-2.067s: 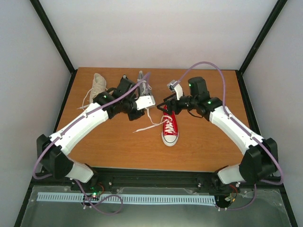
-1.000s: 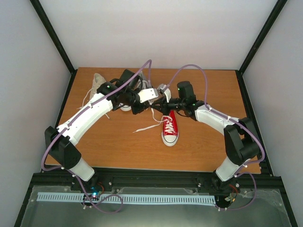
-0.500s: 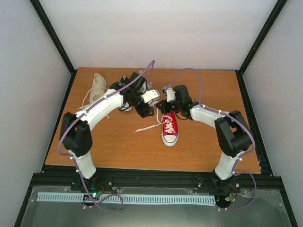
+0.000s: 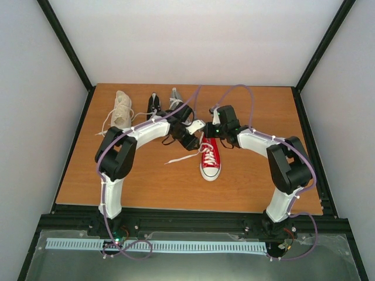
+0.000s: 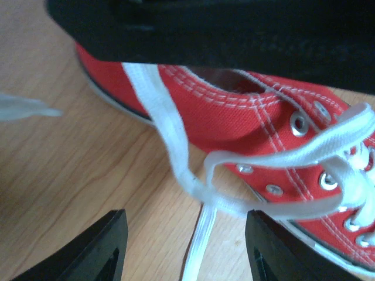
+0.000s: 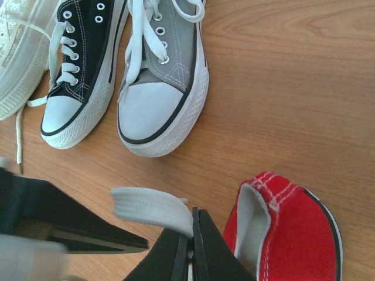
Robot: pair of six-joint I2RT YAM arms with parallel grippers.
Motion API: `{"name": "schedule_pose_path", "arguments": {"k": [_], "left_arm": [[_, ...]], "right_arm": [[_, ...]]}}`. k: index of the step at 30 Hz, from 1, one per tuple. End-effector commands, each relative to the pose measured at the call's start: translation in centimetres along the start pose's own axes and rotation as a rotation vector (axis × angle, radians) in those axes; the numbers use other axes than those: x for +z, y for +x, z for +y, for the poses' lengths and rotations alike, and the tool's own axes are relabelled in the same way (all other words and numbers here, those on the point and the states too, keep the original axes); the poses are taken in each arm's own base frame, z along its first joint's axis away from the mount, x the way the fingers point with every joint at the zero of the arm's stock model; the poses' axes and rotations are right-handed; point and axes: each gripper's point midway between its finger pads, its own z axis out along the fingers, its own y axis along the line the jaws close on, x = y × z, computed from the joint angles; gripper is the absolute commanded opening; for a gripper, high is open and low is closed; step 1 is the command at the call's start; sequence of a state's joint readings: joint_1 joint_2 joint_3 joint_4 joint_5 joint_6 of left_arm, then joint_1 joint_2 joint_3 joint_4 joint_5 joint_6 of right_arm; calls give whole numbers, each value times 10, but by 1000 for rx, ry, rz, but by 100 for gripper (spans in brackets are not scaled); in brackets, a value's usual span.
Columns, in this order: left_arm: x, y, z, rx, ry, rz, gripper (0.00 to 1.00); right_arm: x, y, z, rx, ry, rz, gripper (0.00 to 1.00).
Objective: Tie the shoes
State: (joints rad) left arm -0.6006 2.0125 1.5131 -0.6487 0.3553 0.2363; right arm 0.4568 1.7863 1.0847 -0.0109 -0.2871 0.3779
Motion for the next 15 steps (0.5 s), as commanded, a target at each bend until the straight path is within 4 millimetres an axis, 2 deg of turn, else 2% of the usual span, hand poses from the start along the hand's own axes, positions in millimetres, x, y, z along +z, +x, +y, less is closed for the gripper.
{"name": "schedule_pose_path", "arguments": {"k": [1, 5, 8, 15], "left_arm": [[17, -14, -12, 21, 54, -53, 58], [20, -19, -19, 45, 99, -76, 57], [28, -14, -17, 61, 86, -58, 53], [47, -3, -11, 40, 69, -18, 27]], "right_arm": [[-13, -7, 0, 23, 19, -38, 3], [-14, -5, 2, 30, 9, -34, 3], [-16, -5, 4, 35, 0, -33, 3], [-23, -7, 4, 70, 7, -50, 3]]}}
